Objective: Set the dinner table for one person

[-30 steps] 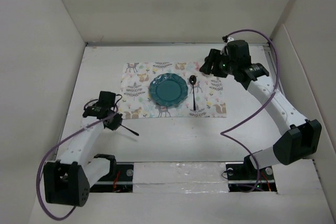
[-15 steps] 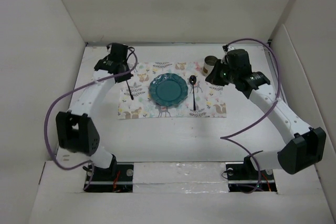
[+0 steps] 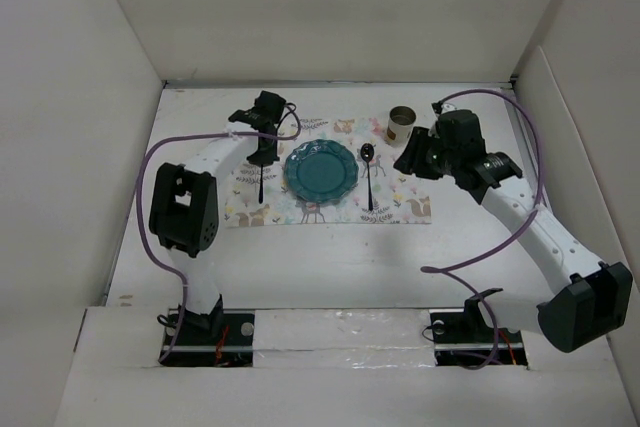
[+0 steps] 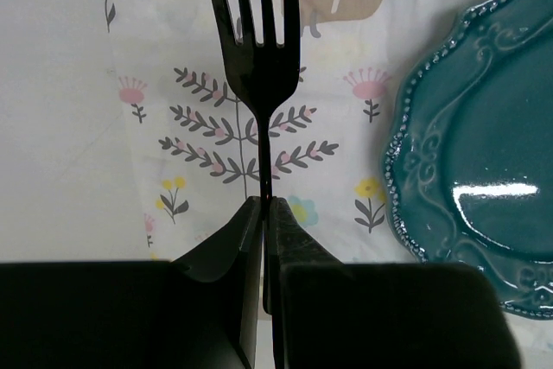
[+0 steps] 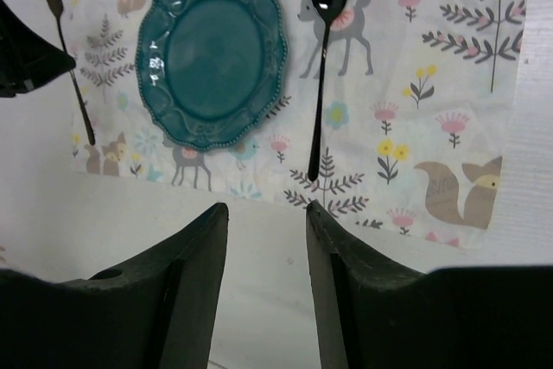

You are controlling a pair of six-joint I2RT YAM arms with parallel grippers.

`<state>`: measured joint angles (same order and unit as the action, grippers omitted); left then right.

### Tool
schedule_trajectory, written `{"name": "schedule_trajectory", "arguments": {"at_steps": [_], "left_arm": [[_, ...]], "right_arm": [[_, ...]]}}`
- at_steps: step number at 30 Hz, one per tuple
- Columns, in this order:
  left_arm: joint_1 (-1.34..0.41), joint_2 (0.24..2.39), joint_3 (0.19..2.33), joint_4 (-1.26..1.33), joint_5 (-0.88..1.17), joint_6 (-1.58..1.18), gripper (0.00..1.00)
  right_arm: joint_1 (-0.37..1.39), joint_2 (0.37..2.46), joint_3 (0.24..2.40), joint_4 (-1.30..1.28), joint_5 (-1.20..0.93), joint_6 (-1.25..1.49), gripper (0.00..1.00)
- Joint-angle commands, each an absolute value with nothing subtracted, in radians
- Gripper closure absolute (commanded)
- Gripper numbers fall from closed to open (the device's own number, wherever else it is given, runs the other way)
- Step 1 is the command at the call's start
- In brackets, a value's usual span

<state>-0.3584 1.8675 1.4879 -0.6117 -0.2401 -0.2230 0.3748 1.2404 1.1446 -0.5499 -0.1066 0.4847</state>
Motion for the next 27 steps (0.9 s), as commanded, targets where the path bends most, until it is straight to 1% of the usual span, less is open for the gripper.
{"name": "schedule_trajectory", "arguments": {"at_steps": [1,15,23,26,27], "left_arm": [[-0.359,1.894,1.529,-0.594,-0.253,-0.227,1.0],[-0.359,1.994,1.542,-0.572,-0.232,-0.23,1.0],[-0.359,2.037,1.545,-0.569,-0.256,-0.23,1.0],[-0.359,2.022,1.545,-0.569,-0.256,-0.239,0.94],[-0.359,2.02,1.549,-0.575,-0.261,-0.245,0.89]], "right_arm": [[0.382,1.22,1.135,-0.554,-0.08,0.494,0.53],[0.371,1.233,1.132,-0.577,-0.061,0.466,0.53],[0.362,1.241,1.14,-0.581,-0.067,0.449,0.53],[0.353,1.244,1.144,-0.583,-0.067,0.446,0.52],[0.353,1.246,1.146,-0.583,-0.067,0.446,0.52]]}}
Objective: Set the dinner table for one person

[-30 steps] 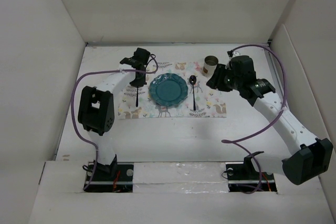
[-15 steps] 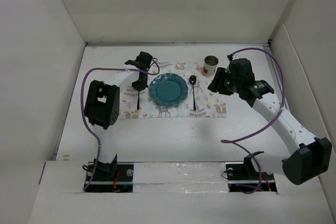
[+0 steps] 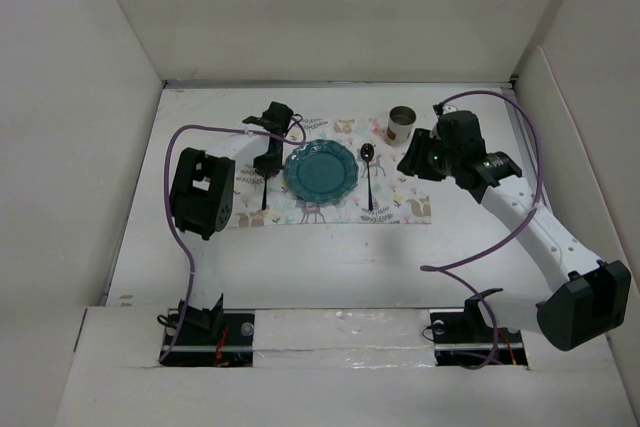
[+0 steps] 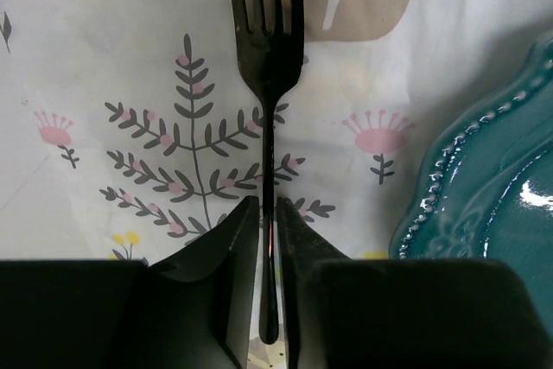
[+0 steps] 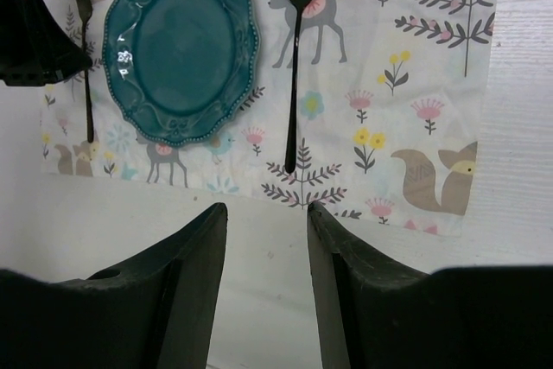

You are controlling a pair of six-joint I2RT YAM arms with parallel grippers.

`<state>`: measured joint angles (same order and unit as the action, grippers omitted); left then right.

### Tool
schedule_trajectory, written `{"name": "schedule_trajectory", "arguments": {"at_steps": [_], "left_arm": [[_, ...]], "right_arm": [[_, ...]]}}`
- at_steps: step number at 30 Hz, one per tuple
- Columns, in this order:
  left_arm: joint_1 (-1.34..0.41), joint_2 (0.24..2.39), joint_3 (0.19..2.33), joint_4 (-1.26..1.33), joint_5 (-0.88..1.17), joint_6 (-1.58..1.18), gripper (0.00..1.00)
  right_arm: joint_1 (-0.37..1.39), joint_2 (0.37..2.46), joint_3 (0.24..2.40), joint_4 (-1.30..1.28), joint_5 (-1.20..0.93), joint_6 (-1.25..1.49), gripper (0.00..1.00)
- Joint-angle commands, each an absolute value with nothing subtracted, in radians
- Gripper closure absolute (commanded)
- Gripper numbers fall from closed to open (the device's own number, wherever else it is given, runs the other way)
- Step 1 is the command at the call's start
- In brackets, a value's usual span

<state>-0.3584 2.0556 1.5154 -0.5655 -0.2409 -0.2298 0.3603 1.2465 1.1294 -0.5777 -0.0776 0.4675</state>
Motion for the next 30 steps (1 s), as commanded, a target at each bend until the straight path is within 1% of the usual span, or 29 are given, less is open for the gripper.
{"name": "schedule_trajectory", "arguments": {"at_steps": [1,2,3,5,6,7,8,10,11,12,14,15,17,18,19,20,21,23,24,26,27,29,30], "left_arm": [[-0.359,2.019,1.558,-0.587,-0.264,-0.247,0.87],[-0.359,2.016,1.563,-0.597,-0.267,-0.253,0.85],[-0.359,2.011,1.574,-0.607,-0.267,-0.261,0.8],[-0.359,1.984,1.595,-0.629,-0.265,-0.267,0.73],[-0.359,1.97,1.606,-0.635,-0.267,-0.271,0.67],[-0.359,1.932,1.629,-0.646,-0.27,-0.278,0.64],[-0.359,1.915,1.64,-0.652,-0.275,-0.281,0.61],[-0.359,1.855,1.689,-0.67,-0.284,-0.282,0.6],[-0.359,1.832,1.704,-0.675,-0.287,-0.285,0.6],[-0.359,1.81,1.718,-0.681,-0.291,-0.29,0.6],[-0.359,1.729,1.733,-0.675,-0.281,-0.305,0.6],[-0.359,1.698,1.732,-0.667,-0.272,-0.311,0.6],[-0.359,1.542,1.683,-0.59,-0.227,-0.336,0.6],[-0.359,1.542,1.683,-0.589,-0.227,-0.336,0.6],[-0.359,1.466,1.662,-0.556,-0.221,-0.345,0.56],[-0.359,1.432,1.654,-0.537,-0.215,-0.359,0.53],[-0.359,1.373,1.652,-0.523,-0.21,-0.368,0.48],[-0.359,1.316,1.651,-0.494,-0.224,-0.376,0.43],[-0.359,1.265,1.648,-0.482,-0.239,-0.38,0.39],[-0.348,1.214,1.622,-0.453,-0.252,-0.377,0.35],[-0.348,1.172,1.606,-0.44,-0.252,-0.374,0.34],[-0.338,1.149,1.563,-0.426,-0.25,-0.365,0.33],[-0.328,1.146,1.556,-0.433,-0.242,-0.368,0.29]], "right_arm": [[0.353,1.244,1.15,-0.583,-0.066,0.445,0.52],[0.353,1.246,1.154,-0.584,-0.067,0.443,0.52],[0.344,1.246,1.166,-0.587,-0.067,0.442,0.52],[0.344,1.246,1.183,-0.595,-0.072,0.44,0.52],[0.344,1.246,1.207,-0.603,-0.077,0.439,0.52],[0.334,1.244,1.221,-0.606,-0.078,0.437,0.52],[0.334,1.246,1.236,-0.618,-0.08,0.437,0.52],[0.334,1.24,1.282,-0.629,-0.083,0.436,0.54],[0.334,1.236,1.296,-0.633,-0.086,0.436,0.57],[0.334,1.232,1.311,-0.634,-0.093,0.436,0.73],[0.325,1.212,1.357,-0.632,-0.101,0.437,0.98],[0.325,1.203,1.376,-0.629,-0.103,0.437,1.0],[0.315,1.14,1.435,-0.588,-0.1,0.445,1.0],[0.314,1.14,1.436,-0.588,-0.1,0.445,1.0],[0.314,1.122,1.451,-0.575,-0.094,0.451,1.0],[0.302,1.089,1.482,-0.552,-0.084,0.463,0.99],[0.293,1.071,1.495,-0.54,-0.057,0.469,0.88],[0.281,1.014,1.512,-0.496,-0.022,0.486,0.74],[0.281,0.997,1.516,-0.483,0.041,0.488,0.61],[0.281,0.971,1.514,-0.462,0.115,0.488,0.51],[0.281,0.965,1.502,-0.459,0.165,0.486,0.43],[0.27,0.98,1.505,-0.494,0.175,0.485,0.41],[0.27,0.995,1.506,-0.511,0.16,0.486,0.39]]}}
